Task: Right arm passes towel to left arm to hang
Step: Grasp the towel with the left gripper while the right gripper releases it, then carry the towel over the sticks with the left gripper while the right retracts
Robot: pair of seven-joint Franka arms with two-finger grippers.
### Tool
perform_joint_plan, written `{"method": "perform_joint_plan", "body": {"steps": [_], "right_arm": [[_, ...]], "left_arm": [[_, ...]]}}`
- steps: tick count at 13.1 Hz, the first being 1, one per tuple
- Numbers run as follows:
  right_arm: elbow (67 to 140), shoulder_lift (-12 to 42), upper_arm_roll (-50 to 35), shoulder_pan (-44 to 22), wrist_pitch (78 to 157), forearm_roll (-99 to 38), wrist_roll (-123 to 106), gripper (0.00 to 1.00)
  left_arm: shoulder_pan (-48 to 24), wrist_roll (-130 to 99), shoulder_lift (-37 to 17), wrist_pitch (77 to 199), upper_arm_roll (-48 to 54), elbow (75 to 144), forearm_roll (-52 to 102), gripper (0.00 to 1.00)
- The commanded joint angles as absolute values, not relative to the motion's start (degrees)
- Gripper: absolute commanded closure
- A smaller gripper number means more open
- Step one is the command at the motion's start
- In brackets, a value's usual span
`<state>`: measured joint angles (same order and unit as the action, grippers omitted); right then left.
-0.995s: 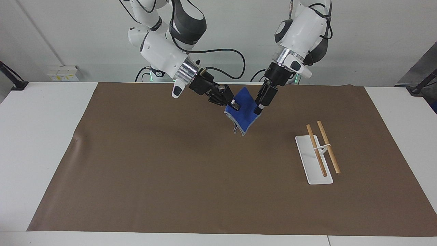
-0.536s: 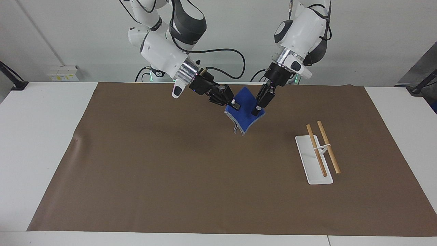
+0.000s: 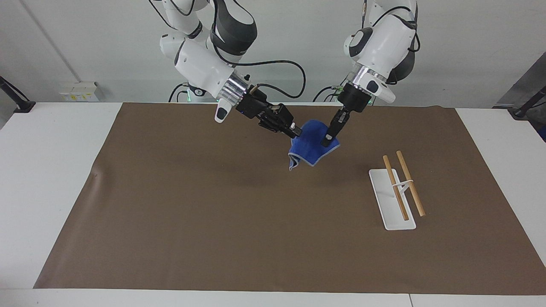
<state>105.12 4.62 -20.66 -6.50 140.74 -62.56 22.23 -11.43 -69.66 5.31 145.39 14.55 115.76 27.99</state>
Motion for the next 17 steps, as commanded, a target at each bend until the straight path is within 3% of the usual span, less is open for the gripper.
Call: {"method": "perform_joint_plan", "body": {"steps": [1,4,7,10,17], "right_arm": [[105.6,3.3,-20.7,-5.6,139.6,-60.8,23.6,0.0],[107.9,0.4,-20.7,-4.3,138.8,-55.3,23.5,0.0],[109.5,-3.5,-20.6,1.9,127.0,-49.2,23.4,0.0],[109.2,-6.1,-20.5,6.0,118.1,-31.1,23.2,0.0],[108.2,-6.6,-20.4,10.2,110.5,-17.3,22.1,0.0]], "left_arm": [[-10.7,-68.3,6.2,144.5,14.2,117.5,29.1,1.0],[-10.4,-65.5,5.9,145.1,13.4,121.9,28.9,1.0],[-9.8,-59.2,5.2,148.3,9.4,125.4,28.9,1.0],[-9.7,-53.5,4.7,148.5,1.6,125.2,28.9,1.0],[-9.2,-45.4,2.8,156.4,-9.0,124.3,29.1,1.0]]}}
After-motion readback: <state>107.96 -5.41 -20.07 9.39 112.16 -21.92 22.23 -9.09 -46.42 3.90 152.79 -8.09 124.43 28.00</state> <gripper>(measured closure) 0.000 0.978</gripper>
